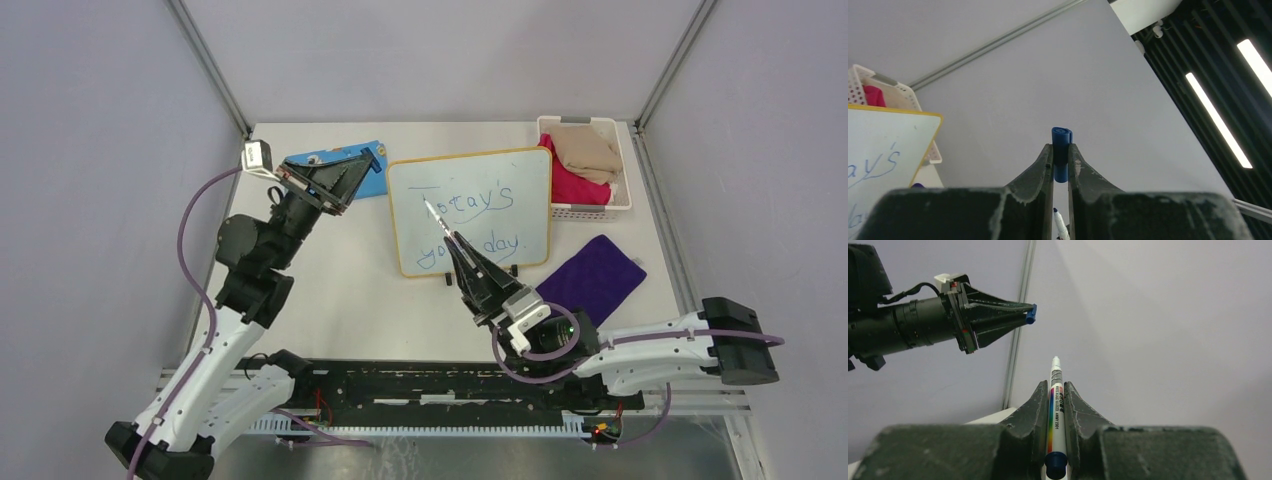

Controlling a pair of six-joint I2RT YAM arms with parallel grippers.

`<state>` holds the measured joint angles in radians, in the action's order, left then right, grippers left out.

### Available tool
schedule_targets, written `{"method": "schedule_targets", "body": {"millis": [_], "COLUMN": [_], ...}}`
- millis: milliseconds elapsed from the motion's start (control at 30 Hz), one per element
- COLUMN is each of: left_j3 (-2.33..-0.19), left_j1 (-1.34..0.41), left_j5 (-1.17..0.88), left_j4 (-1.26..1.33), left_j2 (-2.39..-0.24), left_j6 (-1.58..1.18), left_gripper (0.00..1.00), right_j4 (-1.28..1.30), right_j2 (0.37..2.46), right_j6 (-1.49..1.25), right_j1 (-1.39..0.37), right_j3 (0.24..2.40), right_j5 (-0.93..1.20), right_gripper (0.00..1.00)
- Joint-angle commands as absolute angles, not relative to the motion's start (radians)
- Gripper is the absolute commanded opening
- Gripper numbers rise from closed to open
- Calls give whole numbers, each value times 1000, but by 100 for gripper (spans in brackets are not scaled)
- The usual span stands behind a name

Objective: Write a sentence on the whiteboard
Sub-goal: Close the whiteboard marker at the center of the board.

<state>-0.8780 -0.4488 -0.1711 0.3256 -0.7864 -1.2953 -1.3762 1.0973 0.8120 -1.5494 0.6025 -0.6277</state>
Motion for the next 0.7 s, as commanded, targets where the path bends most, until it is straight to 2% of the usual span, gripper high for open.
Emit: {"method": "schedule_targets", "body": {"millis": [0,300,667], "left_j3": [-873,-867,-856], "left_j1": [-462,-472,-474], "left_j5": [-212,-178,-174], "left_j4": [460,457,434], "left_j2": [-798,-777,-753], "left_j6": [-1426,-1432,-1417], "left_gripper": [2,2,2], "right_j4": [-1516,-1518,-1428], "right_j2": [1164,1257,1267], "right_j6": [840,810,711], "right_j1": [-1552,-1545,-1524], "right_j3": [707,810,851], "right_j5": [-606,-574,-558], "right_gripper": [0,0,0]}}
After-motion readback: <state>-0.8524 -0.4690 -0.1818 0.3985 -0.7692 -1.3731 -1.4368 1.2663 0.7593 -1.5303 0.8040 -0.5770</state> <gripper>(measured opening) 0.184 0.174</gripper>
